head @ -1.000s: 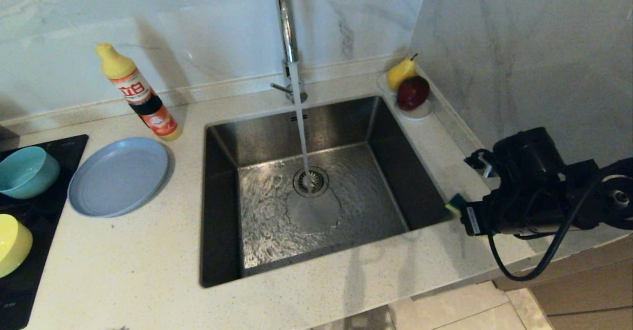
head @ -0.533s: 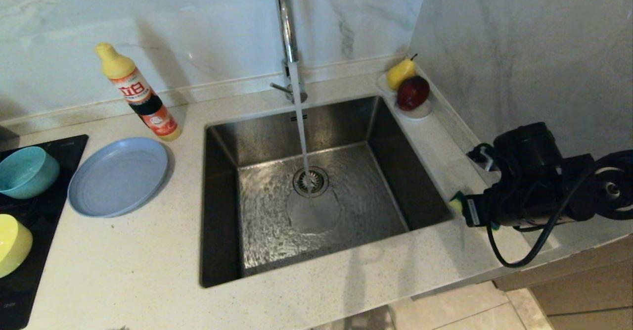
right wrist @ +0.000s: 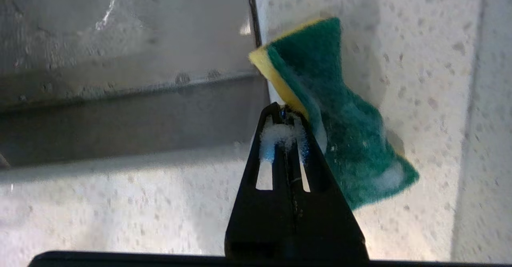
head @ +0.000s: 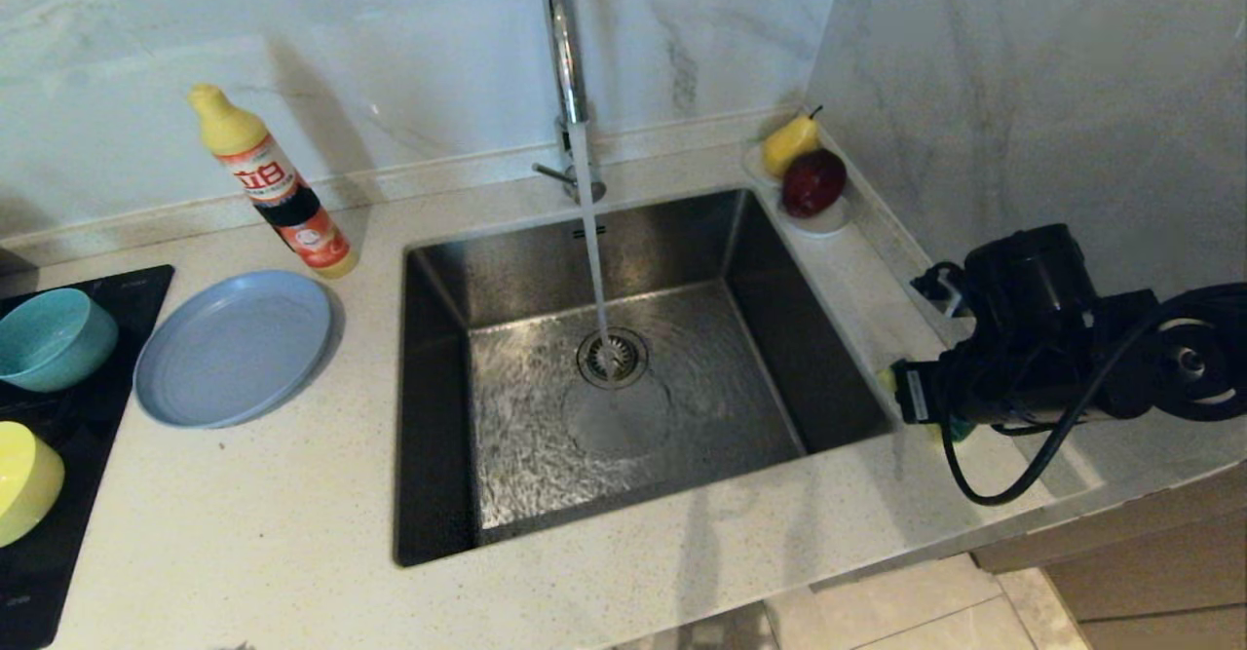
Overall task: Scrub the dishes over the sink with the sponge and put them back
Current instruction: Turn off the faucet
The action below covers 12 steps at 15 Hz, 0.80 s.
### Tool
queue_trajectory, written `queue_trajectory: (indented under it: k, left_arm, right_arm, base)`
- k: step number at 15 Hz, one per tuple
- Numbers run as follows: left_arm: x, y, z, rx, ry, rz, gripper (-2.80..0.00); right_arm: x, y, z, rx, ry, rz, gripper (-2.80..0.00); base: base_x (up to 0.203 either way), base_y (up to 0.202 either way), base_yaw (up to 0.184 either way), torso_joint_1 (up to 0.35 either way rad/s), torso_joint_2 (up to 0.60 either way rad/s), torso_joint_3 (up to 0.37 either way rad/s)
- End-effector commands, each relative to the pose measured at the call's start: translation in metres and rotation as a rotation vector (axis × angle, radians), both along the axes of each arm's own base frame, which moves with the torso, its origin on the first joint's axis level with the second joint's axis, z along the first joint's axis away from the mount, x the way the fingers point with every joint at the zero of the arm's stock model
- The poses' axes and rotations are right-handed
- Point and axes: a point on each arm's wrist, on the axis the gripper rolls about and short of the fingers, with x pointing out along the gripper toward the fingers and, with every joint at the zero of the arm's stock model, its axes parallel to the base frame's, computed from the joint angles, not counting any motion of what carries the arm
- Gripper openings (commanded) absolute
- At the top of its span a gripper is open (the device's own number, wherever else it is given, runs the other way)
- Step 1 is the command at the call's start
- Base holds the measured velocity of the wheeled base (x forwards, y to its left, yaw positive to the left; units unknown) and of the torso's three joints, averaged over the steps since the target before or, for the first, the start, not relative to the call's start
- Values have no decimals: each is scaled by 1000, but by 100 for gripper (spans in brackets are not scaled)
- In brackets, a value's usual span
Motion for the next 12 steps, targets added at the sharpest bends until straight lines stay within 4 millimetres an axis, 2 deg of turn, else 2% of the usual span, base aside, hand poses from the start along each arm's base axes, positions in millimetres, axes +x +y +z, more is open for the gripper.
queue_trajectory:
  k: [1,6,12]
  left_arm:
    - [0,0,0,0,-1,-1,-280]
    - [0,0,0,0,-1,1,-280]
    - [0,0,0,0,-1,1,-280]
  right_arm:
    - [10,3,-6,1,12,-6,-280]
    - [25,0,0,5,-21,-26,-280]
    - [19,-1,14,15,-54,-23,-280]
  base:
    - [0,0,0,0,0,0]
    - [0,0,0,0,0,0]
    - [0,0,0,0,0,0]
